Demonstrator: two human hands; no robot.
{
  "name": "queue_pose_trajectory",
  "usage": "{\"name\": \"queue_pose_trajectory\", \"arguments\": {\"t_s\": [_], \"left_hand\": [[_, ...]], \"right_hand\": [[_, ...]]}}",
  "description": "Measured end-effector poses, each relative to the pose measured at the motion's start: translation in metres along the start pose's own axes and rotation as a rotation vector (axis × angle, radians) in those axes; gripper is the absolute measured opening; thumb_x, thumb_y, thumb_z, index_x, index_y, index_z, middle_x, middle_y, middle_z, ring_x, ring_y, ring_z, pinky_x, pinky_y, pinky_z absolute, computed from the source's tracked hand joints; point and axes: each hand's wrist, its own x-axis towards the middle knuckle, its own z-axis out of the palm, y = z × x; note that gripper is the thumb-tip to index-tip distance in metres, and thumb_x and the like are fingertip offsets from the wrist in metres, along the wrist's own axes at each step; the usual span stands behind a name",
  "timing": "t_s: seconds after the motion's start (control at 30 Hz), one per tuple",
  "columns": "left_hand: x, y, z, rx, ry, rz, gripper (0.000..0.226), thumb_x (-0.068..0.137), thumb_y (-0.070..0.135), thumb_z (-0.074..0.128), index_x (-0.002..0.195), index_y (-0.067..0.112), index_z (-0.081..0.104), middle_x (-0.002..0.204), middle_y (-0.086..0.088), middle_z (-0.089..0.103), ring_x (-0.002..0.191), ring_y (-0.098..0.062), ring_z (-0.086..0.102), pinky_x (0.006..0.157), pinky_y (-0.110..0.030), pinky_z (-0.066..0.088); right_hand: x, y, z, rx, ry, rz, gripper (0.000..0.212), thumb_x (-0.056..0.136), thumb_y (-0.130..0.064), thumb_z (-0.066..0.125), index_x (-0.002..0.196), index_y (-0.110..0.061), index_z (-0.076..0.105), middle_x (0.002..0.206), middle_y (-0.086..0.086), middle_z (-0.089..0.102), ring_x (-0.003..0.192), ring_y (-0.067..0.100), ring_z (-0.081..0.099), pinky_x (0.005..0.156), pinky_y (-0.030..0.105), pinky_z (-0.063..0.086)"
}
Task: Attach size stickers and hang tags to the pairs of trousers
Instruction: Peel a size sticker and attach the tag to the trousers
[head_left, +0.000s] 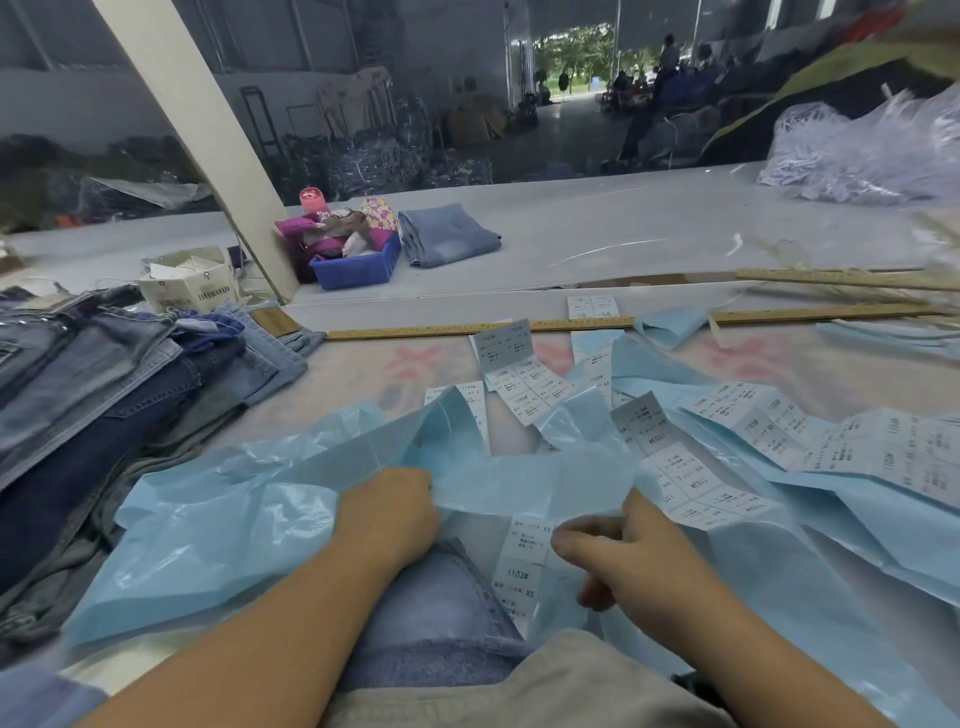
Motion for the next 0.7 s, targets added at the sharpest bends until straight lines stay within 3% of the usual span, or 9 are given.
{"name": "queue_pose_trajectory", "arguments": {"t_s": [0.1, 0.17, 0.23, 0.33, 0.4, 0.47, 0.57, 0.63, 0.7], "left_hand": [[0.004, -0.018, -0.008, -0.107, 0.068, -0.137, 0.006, 0.086, 0.019, 0.049, 0.091, 0.022, 0.049, 0.110, -0.008, 0.063, 0.101, -0.031, 0.059, 0.075, -0.034, 0.044], [0.005, -0.027, -0.009, -0.088, 0.126, -0.201, 0.010, 0.088, 0.017, 0.047, 0.097, 0.019, 0.042, 0.111, -0.010, 0.062, 0.103, -0.032, 0.059, 0.074, -0.035, 0.040], [0.006, -0.029, -0.008, -0.033, 0.152, -0.239, 0.018, 0.090, 0.014, 0.045, 0.106, 0.017, 0.038, 0.112, -0.011, 0.061, 0.103, -0.033, 0.060, 0.073, -0.035, 0.039], [0.011, -0.026, -0.005, 0.203, 0.116, -0.276, 0.050, 0.093, 0.016, 0.046, 0.138, 0.011, 0.026, 0.121, -0.007, 0.062, 0.107, -0.030, 0.063, 0.071, -0.035, 0.041], [0.015, -0.020, -0.005, 0.346, 0.090, -0.261, 0.063, 0.095, 0.017, 0.046, 0.149, 0.014, 0.014, 0.127, -0.005, 0.060, 0.111, -0.027, 0.063, 0.075, -0.034, 0.045], [0.016, -0.011, -0.008, 0.471, 0.118, -0.183, 0.070, 0.096, 0.022, 0.045, 0.153, 0.023, 0.004, 0.136, -0.007, 0.049, 0.117, -0.027, 0.055, 0.085, -0.036, 0.045], [0.012, 0.001, -0.004, 0.620, 0.107, 0.129, 0.078, 0.094, 0.029, 0.048, 0.153, 0.027, -0.004, 0.152, -0.014, 0.016, 0.132, -0.033, 0.028, 0.100, -0.043, 0.030], [0.011, 0.005, -0.001, 0.573, 0.063, 0.300, 0.075, 0.091, 0.030, 0.052, 0.151, 0.030, 0.007, 0.158, -0.013, 0.001, 0.143, -0.035, 0.010, 0.111, -0.047, 0.019], [0.012, 0.005, -0.003, 0.408, -0.022, 0.351, 0.062, 0.088, 0.031, 0.054, 0.145, 0.031, 0.028, 0.161, -0.008, 0.005, 0.149, -0.030, 0.002, 0.119, -0.052, 0.007]], "right_hand": [[0.002, 0.002, 0.000, 0.035, -0.047, -0.014, 0.049, 0.083, -0.017, 0.071, 0.109, -0.049, 0.046, 0.098, -0.008, 0.068, 0.059, 0.018, 0.069, 0.055, 0.026, 0.054], [0.002, 0.004, 0.000, 0.008, -0.057, -0.034, 0.050, 0.084, -0.018, 0.071, 0.118, -0.048, 0.049, 0.106, -0.009, 0.065, 0.066, 0.014, 0.071, 0.058, 0.023, 0.052], [0.002, 0.004, 0.000, -0.027, -0.047, -0.043, 0.045, 0.083, -0.020, 0.071, 0.123, -0.035, 0.056, 0.110, -0.011, 0.064, 0.075, 0.012, 0.071, 0.059, 0.022, 0.053], [0.001, 0.004, 0.001, -0.075, -0.045, -0.042, 0.038, 0.083, -0.023, 0.072, 0.117, -0.032, 0.061, 0.110, -0.012, 0.064, 0.081, 0.015, 0.070, 0.066, 0.030, 0.059], [0.001, 0.003, 0.002, -0.093, -0.053, -0.047, 0.034, 0.082, -0.023, 0.072, 0.112, -0.035, 0.061, 0.109, -0.012, 0.064, 0.082, 0.017, 0.070, 0.070, 0.031, 0.060], [0.001, 0.004, 0.003, -0.090, -0.063, -0.051, 0.032, 0.082, -0.022, 0.072, 0.109, -0.035, 0.061, 0.109, -0.010, 0.064, 0.083, 0.015, 0.069, 0.068, 0.029, 0.059], [0.001, 0.005, 0.004, -0.093, -0.076, -0.048, 0.031, 0.082, -0.020, 0.072, 0.109, -0.033, 0.063, 0.107, -0.009, 0.065, 0.083, 0.016, 0.068, 0.068, 0.030, 0.060], [0.001, 0.005, 0.003, -0.105, -0.081, -0.051, 0.027, 0.083, -0.020, 0.073, 0.106, -0.031, 0.065, 0.104, -0.011, 0.067, 0.082, 0.018, 0.069, 0.069, 0.033, 0.060], [0.002, 0.005, 0.002, -0.119, -0.076, -0.054, 0.015, 0.082, -0.021, 0.073, 0.096, -0.025, 0.069, 0.096, -0.009, 0.069, 0.079, 0.019, 0.069, 0.070, 0.035, 0.059]]}}
